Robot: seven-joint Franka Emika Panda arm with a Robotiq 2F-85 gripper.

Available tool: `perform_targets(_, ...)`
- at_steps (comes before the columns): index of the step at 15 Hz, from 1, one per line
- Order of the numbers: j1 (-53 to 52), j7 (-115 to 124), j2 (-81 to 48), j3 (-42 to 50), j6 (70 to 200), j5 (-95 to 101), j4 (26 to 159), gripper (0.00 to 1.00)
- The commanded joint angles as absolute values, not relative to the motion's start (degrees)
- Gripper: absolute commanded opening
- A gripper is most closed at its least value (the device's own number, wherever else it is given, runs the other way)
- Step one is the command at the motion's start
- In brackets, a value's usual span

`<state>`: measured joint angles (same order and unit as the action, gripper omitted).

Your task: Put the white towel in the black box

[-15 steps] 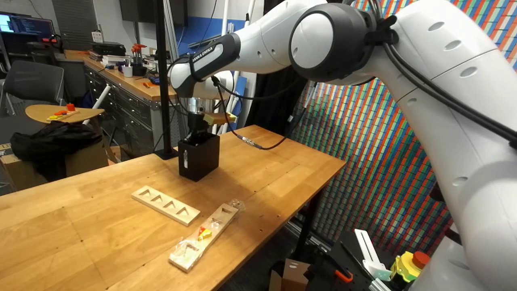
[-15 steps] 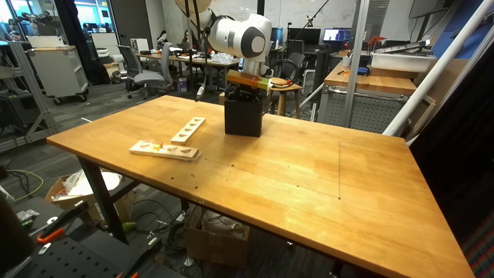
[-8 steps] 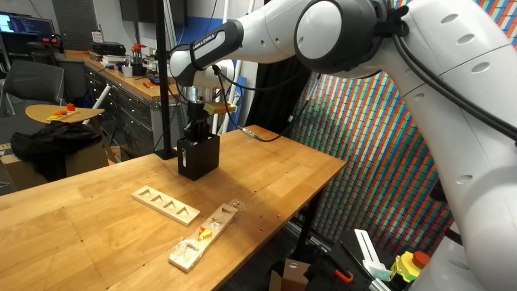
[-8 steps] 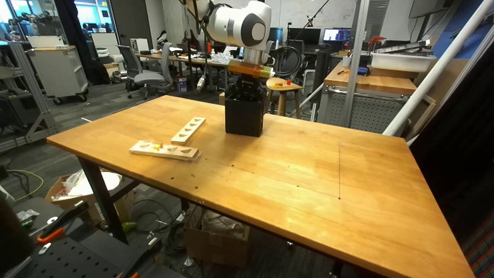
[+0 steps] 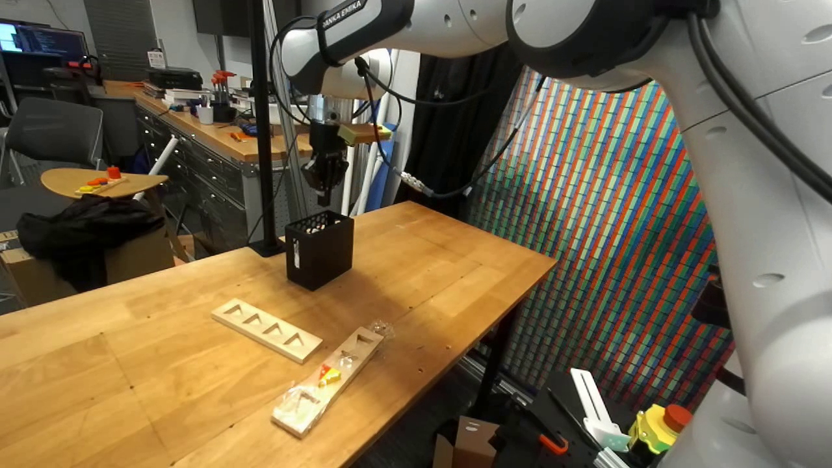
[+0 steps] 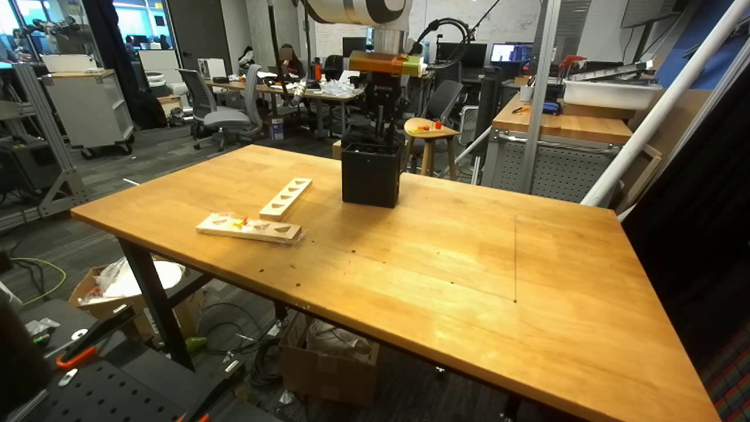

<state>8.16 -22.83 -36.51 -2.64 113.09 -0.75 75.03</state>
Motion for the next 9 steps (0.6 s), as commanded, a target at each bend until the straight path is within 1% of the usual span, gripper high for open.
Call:
perform_targets(1,9.42,-29.22,-29.79,-3.19,118.82,-0.81,82.57,0.12)
perform_targets(3,9.62,-31.54,-27.44,-3.09,121.33,-0.67,85.33,0.13)
perform_targets(4,9.72,-32.44,-26.27,-3.14,123.03,-0.86,86.94,0.22)
perform_targets(5,9.78,-33.03,-24.96,-3.2,124.41,-1.11,88.63,0.39)
perform_targets(6,9.12,-30.73,-29.56,-2.52,120.73,-0.8,82.75,0.2)
perform_targets(7,9.13,-31.27,-28.55,-2.5,121.59,-0.82,84.0,0.27)
perform_targets(8,9.1,-31.56,-27.78,-2.48,121.99,-0.84,85.01,0.36)
perform_targets(9,9.08,-31.75,-27.22,-2.47,122.29,-0.85,85.72,0.4)
